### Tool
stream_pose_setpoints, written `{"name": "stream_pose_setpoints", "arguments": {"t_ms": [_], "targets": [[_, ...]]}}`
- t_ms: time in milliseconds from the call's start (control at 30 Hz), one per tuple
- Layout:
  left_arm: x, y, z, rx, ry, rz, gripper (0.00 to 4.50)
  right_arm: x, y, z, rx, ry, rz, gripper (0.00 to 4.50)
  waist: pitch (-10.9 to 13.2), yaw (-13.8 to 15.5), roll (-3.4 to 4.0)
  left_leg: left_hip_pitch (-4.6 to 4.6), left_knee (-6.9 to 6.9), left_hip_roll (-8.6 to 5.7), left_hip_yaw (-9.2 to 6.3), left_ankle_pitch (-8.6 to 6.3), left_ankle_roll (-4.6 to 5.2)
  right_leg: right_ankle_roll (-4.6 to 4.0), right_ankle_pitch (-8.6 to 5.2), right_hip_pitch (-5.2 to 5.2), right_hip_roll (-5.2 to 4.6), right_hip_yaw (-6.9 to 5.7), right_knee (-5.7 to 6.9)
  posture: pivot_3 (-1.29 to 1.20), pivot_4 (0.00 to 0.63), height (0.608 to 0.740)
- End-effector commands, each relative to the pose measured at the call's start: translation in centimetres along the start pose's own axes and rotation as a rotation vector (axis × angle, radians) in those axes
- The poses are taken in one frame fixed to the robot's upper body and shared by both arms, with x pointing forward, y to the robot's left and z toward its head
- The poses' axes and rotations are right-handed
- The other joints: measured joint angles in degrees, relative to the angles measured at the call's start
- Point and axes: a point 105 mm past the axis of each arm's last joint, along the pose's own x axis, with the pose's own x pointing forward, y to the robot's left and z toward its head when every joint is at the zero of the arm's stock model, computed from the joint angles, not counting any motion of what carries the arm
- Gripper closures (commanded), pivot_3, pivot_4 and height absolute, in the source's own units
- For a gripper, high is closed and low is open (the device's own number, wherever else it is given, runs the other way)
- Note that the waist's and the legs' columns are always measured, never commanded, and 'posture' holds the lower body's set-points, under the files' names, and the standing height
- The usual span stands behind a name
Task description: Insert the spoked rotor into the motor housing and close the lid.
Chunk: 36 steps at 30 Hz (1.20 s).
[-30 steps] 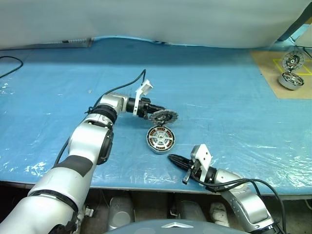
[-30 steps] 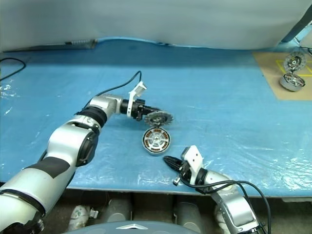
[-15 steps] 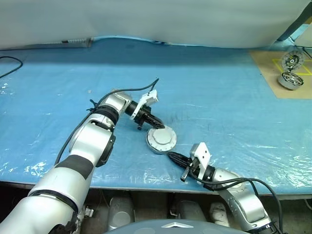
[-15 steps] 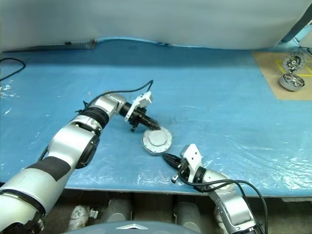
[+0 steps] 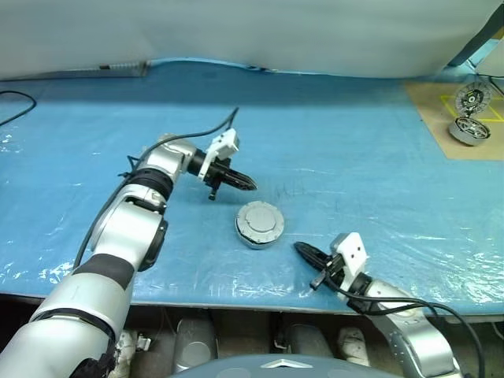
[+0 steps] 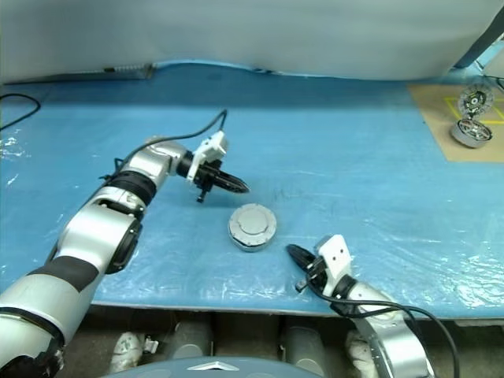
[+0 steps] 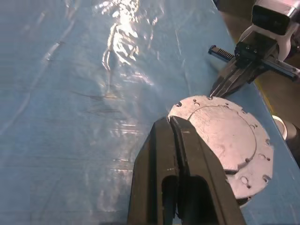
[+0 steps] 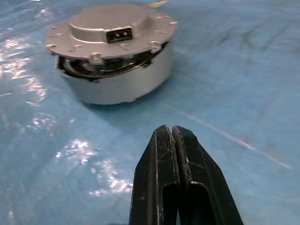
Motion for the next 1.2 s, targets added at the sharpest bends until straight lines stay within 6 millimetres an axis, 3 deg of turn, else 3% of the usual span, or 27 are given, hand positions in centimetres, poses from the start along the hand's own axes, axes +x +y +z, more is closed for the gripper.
{"name": "stream_pose_setpoints", "arguments": {"t_ms": [33, 233, 333, 500, 767, 1033, 1167, 1200], "targets": [[-1.4, -0.7, 0.7, 0.041, -0.117, 0.037, 4.45, -0.8, -1.4, 2.2, -0.055, -0.033, -0.047, 4.50, -0.01, -0.08, 0.02, 0.01, -0.02, -0.01, 0.01, 0.00, 0.00, 0.00, 0.00, 0.00, 0.00, 0.01, 0.00, 0.00, 0.150, 0.740], [-2.1, -3.5, -0.9, 0.098, -0.299, 0.308, 4.45, 0.3, -2.8, 4.8, -0.121, -0.053, -0.038, 4.50, 0.02, -0.38, 0.09, 0.01, -0.09, 0.08, 0.07, 0.00, 0.00, -0.04, -0.02, -0.02, 0.01, 0.00, -0.02, 0.00, 0.150, 0.740], [-2.6, -5.2, -2.3, 0.072, -0.331, 0.428, 4.50, 1.4, -2.5, 6.2, -0.140, -0.069, 0.012, 3.90, 0.03, -0.46, 0.13, -0.02, -0.09, 0.15, 0.12, 0.00, 0.00, -0.07, -0.03, -0.09, 0.05, 0.00, 0.00, 0.00, 0.150, 0.740], [-2.9, -7.1, -3.6, 0.061, -0.354, 0.587, 4.50, 3.4, -1.2, 7.9, -0.194, -0.078, 0.110, 2.12, 0.04, -0.37, 0.20, 0.01, -0.05, 0.20, 0.18, -0.01, 0.00, -0.08, -0.07, -0.11, 0.07, 0.01, 0.03, 0.00, 0.150, 0.740], [-2.2, -9.9, -5.5, 0.061, -0.390, 0.721, 4.50, 7.2, 2.3, 8.7, -0.222, -0.065, 0.275, 2.12, 0.02, -1.47, 0.23, -0.04, -0.06, 0.25, 0.21, -0.01, 0.00, -0.10, -0.08, -0.21, 0.15, 0.05, 0.05, 0.00, 0.150, 0.740], [-2.4, -9.6, -5.2, 0.085, -0.370, 0.796, 4.50, 7.9, 3.5, 7.4, -0.234, -0.013, 0.357, 2.12, 0.02, -1.70, 0.23, 0.02, 0.03, 0.24, 0.20, -0.01, 0.00, -0.09, -0.07, -0.25, 0.13, 0.06, 0.16, 0.00, 0.150, 0.740], [-2.9, -8.7, -5.5, 0.070, -0.370, 0.807, 4.50, 8.0, 3.0, 7.3, -0.258, -0.011, 0.328, 1.25, 0.02, -1.76, 0.24, 0.03, 0.05, 0.25, 0.21, -0.01, -0.01, -0.09, -0.07, -0.25, 0.14, 0.09, 0.20, 0.00, 0.150, 0.740], [-3.0, -8.5, -5.5, 0.069, -0.370, 0.808, 4.50, 8.0, 3.0, 7.3, -0.265, -0.011, 0.326, 1.25, 0.02, -1.76, 0.24, 0.04, 0.08, 0.24, 0.21, -0.01, -0.01, -0.09, -0.07, -0.25, 0.14, 0.09, 0.22, 0.00, 0.150, 0.740]]}}
